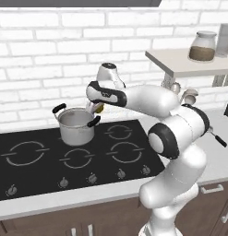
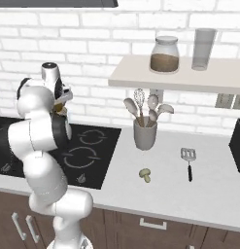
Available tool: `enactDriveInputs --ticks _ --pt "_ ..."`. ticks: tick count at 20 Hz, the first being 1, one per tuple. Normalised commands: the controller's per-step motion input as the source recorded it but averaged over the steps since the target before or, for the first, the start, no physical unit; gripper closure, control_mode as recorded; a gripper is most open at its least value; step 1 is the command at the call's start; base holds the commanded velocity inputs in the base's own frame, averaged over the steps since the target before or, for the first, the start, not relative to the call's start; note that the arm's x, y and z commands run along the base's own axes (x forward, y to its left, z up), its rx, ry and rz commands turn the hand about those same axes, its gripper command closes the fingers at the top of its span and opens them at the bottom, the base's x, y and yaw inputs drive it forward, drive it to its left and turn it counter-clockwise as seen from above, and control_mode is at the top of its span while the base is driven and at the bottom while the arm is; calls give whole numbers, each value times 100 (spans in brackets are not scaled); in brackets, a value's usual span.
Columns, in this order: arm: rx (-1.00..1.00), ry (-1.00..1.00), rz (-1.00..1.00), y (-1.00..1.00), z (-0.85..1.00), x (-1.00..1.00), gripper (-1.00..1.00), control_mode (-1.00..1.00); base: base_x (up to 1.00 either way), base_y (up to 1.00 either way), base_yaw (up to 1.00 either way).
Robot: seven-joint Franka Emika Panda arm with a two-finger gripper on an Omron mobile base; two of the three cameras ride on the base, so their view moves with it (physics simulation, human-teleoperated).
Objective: Put the avocado and mushroom in the pot. Retrieve the spatula and lightly stir the vegetables in the pot.
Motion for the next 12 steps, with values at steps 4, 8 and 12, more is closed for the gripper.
enactDriveInputs --ticks 4,8,12 --pt "-10 12 -5 100 -29 100 100 -100 0 0 0" --pt "-7 17 -3 80 -65 97 100 -100 0 0 0" --pt "-1 9 -1 48 -52 47 -100 -100 0 0 0"
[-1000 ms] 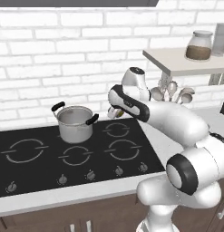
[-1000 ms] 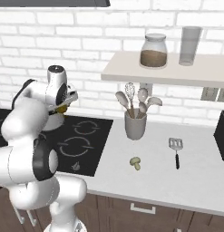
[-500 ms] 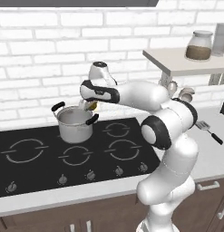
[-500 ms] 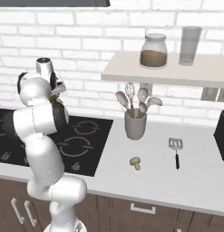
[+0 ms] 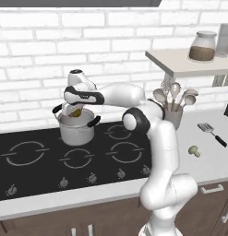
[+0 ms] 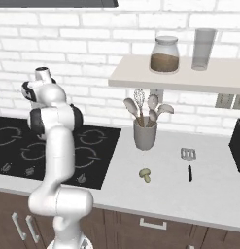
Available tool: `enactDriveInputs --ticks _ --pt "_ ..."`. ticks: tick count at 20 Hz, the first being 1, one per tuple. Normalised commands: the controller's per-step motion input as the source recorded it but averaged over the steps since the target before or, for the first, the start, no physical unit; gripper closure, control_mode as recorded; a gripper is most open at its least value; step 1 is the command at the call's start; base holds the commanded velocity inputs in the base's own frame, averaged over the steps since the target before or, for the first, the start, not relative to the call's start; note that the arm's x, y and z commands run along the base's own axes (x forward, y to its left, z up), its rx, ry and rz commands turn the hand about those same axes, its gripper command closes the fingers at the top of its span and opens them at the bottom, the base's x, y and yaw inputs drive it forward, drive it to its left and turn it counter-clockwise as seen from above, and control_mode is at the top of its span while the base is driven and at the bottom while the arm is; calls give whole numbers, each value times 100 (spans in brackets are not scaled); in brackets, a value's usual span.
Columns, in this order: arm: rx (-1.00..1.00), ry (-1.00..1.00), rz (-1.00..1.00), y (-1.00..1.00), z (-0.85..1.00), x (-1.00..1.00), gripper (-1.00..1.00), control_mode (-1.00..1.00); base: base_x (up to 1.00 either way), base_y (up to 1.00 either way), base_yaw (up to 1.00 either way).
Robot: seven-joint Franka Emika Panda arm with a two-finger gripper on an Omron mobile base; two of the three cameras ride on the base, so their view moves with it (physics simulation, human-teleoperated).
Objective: Put the avocado and mushroom in the pot. Retrieve the spatula and lightly stir the vegetables in the pot.
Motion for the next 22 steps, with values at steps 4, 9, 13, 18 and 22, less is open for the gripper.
enactDriveInputs --ticks 4,9,13,18,22 --pt "-1 0 -3 8 -21 7 -100 -100 0 0 0" --pt "0 -5 0 -36 -13 -30 -100 -100 0 0 0" --pt "0 -8 -1 -58 -33 -81 -100 -100 0 0 0" --pt "1 -16 0 -56 -19 -99 -100 -100 0 0 0" --pt "3 -26 0 -76 5 -100 -100 -100 0 0 0"
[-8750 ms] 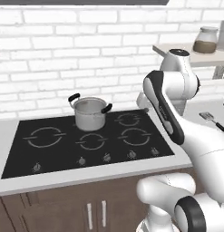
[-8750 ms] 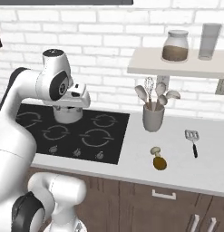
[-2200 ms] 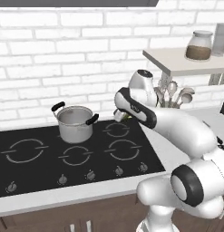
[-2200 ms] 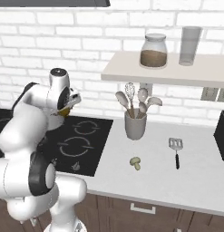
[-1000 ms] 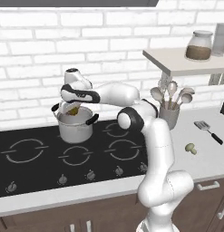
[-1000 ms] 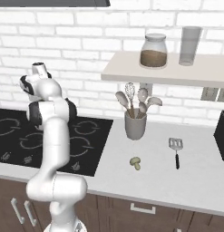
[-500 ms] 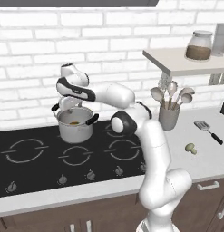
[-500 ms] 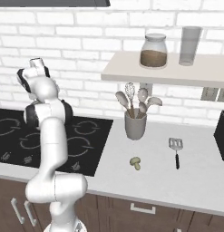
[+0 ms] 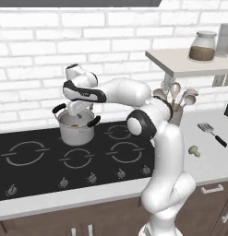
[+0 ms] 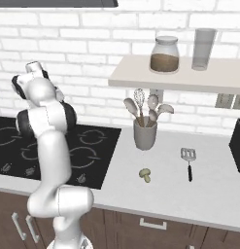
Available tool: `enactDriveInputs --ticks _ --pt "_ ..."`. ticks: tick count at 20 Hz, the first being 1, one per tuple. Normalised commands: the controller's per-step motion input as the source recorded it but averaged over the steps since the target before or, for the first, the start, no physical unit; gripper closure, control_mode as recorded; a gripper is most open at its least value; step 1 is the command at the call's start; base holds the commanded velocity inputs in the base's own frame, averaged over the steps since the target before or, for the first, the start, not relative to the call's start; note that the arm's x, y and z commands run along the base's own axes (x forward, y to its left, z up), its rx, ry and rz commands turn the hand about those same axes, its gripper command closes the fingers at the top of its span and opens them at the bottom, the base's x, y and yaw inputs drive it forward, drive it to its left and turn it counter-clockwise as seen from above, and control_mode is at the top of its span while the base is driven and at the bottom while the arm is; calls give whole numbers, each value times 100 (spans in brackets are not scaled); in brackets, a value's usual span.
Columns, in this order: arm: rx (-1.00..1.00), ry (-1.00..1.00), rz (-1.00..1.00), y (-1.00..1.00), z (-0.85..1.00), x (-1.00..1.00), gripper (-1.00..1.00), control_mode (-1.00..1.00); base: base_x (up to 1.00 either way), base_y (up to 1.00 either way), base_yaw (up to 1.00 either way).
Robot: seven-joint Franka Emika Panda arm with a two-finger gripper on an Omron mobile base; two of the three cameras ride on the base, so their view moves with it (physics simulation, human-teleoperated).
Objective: Put the avocado and mushroom in the pot. Retrieve the spatula and lightly stir the vegetables in the pot.
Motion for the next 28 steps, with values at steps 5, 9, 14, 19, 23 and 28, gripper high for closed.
enactDriveInputs --ticks 5,9,14,19,23,28 --pt "4 -29 -4 -87 42 -100 -100 -100 0 0 0" --pt "7 -21 -6 -93 43 -100 -100 -100 0 0 0" --pt "14 -3 -8 -99 20 -100 -100 -100 0 0 0" --pt "3 0 -7 -100 -11 -100 -100 -100 0 0 0" --pt "-3 0 -13 -100 -57 -61 -100 -100 0 0 0" --pt "-1 3 -32 -100 -40 -20 -100 -100 0 0 0"
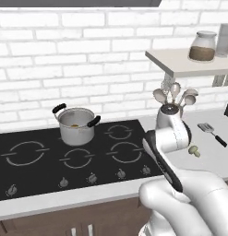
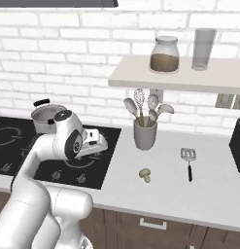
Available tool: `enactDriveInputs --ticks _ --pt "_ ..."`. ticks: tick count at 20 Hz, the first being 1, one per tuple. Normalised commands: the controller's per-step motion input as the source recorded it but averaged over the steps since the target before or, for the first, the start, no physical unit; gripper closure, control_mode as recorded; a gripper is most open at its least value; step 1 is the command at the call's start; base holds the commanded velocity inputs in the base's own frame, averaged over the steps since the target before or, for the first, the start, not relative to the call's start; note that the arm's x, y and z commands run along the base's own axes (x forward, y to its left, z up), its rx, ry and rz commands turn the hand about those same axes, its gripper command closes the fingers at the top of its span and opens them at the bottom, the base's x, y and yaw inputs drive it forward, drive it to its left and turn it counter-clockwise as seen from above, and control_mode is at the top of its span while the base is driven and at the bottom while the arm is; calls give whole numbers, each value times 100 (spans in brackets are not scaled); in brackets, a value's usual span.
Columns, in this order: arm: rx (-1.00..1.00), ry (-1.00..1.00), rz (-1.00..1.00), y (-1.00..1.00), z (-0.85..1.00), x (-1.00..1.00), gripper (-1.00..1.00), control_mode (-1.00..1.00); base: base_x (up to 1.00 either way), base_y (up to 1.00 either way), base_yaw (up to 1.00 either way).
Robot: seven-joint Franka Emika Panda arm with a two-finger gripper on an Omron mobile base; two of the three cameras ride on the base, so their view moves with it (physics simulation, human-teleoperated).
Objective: Put the avocado and mushroom in the pot. Retrieve the spatula and lightly stir the vegetables in the pot.
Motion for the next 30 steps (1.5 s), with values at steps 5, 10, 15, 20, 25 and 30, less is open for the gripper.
enactDriveInputs --ticks 5,10,15,20,25,30 --pt "0 1 -55 -100 -17 0 -100 -100 0 0 0" --pt "4 0 -53 -100 -3 0 -100 -100 0 0 0" --pt "21 0 -35 -98 1 3 -100 -100 0 0 0" --pt "24 1 -16 -70 -8 35 -100 -100 0 0 0" --pt "11 0 -1 -8 -6 61 -100 -100 0 0 0" --pt "11 13 0 -5 -64 38 -100 -100 0 0 0"
